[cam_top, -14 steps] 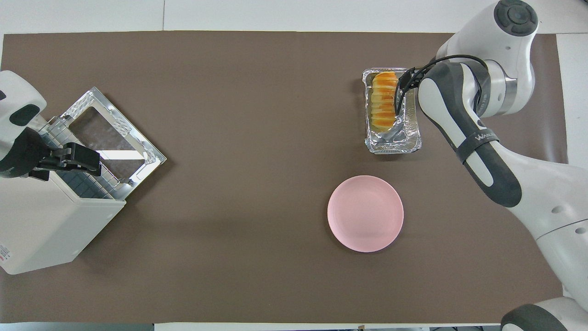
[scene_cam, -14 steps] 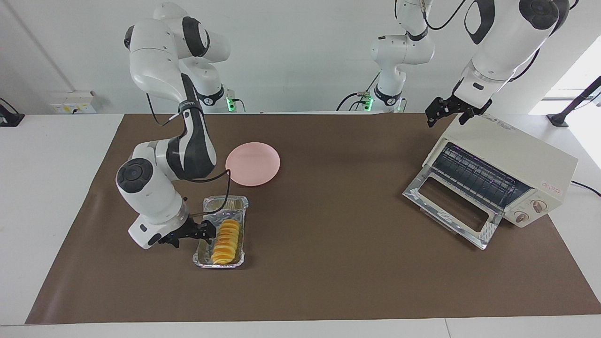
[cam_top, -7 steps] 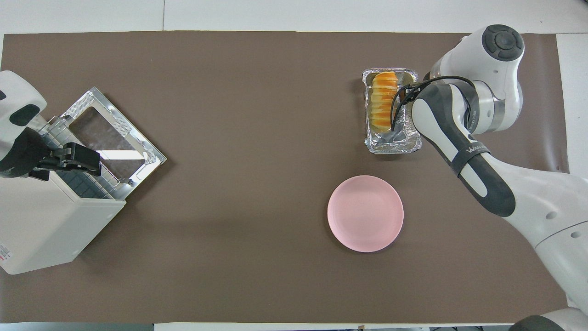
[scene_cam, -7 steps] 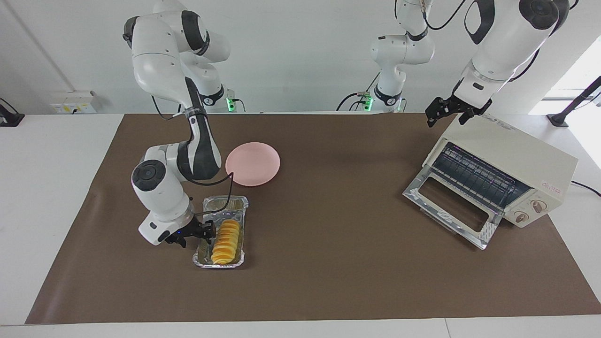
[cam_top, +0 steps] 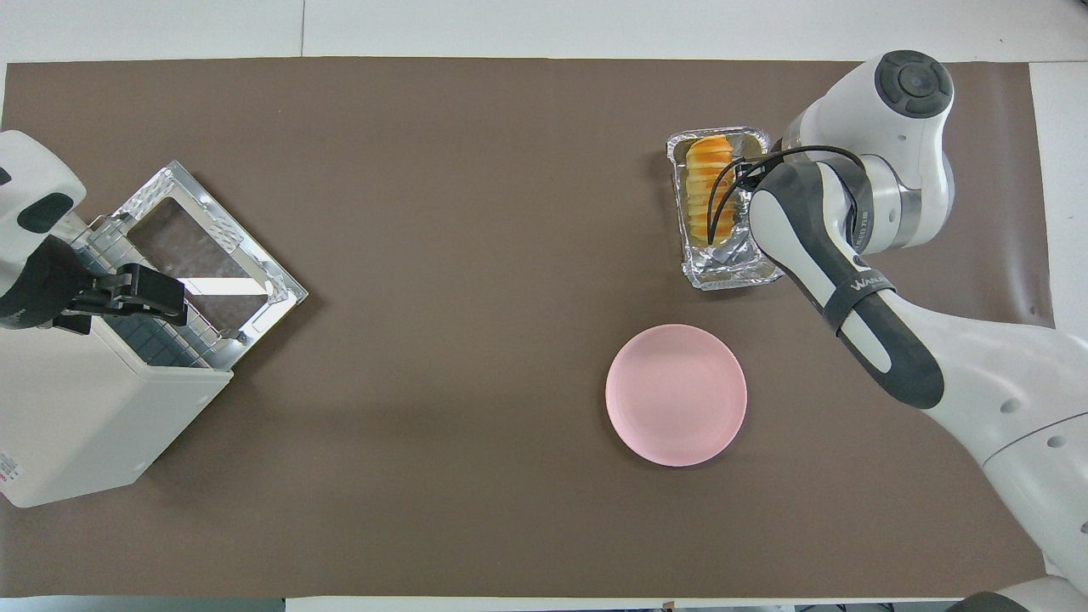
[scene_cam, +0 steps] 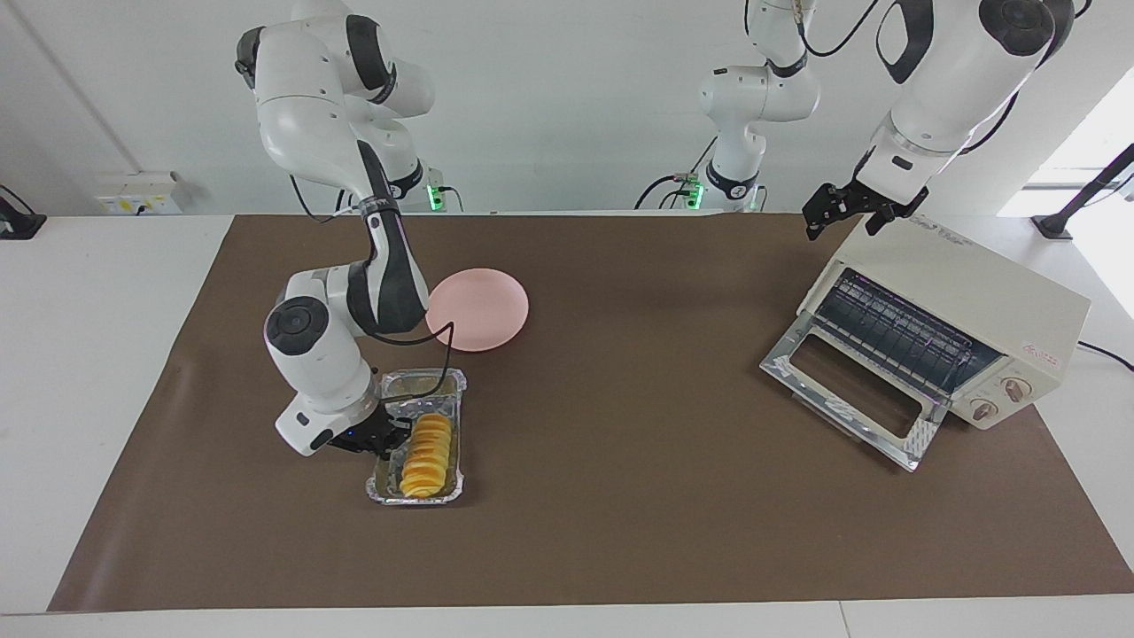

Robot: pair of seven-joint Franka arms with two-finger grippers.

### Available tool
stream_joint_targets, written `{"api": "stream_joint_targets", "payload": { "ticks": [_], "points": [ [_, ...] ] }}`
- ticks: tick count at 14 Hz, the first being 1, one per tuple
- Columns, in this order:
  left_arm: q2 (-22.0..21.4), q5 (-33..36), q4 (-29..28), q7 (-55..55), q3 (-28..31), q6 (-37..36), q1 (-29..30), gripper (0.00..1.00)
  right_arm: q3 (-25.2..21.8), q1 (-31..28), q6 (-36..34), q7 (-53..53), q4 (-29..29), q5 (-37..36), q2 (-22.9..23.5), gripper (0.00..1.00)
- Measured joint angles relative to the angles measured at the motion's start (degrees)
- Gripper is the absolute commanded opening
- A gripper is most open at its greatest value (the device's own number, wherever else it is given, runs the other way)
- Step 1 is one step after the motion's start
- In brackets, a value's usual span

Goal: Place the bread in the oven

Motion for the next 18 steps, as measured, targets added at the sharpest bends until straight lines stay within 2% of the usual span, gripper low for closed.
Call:
{"api": "stream_joint_targets", "payload": {
  "ticks": [4,8,11,15,18],
  "points": [
    [0.0,0.0,0.0,0.0,0.0,0.0,0.0,1.0,0.1,0.0,-2.4,0.0,1.0,0.0,-0.3,0.0],
    [0.0,0.0,0.0,0.0,0.0,0.0,0.0,1.0,0.7,1.6,-16.8,0.8,11.0,2.6,-1.0,0.0],
    [0.0,0.0,0.0,0.0,0.0,0.0,0.0,1.0,1.1,6.9,-23.3,10.3,17.3,3.2,-1.4,0.0],
    [0.0,0.0,0.0,0.0,0.0,0.0,0.0,1.0,1.3,18.5,-23.4,28.2,19.3,8.3,-1.4,0.0],
    [0.0,0.0,0.0,0.0,0.0,0.0,0.0,1.0,1.3,25.5,-17.5,35.4,16.6,8.5,-0.6,0.0]
  ]
}}
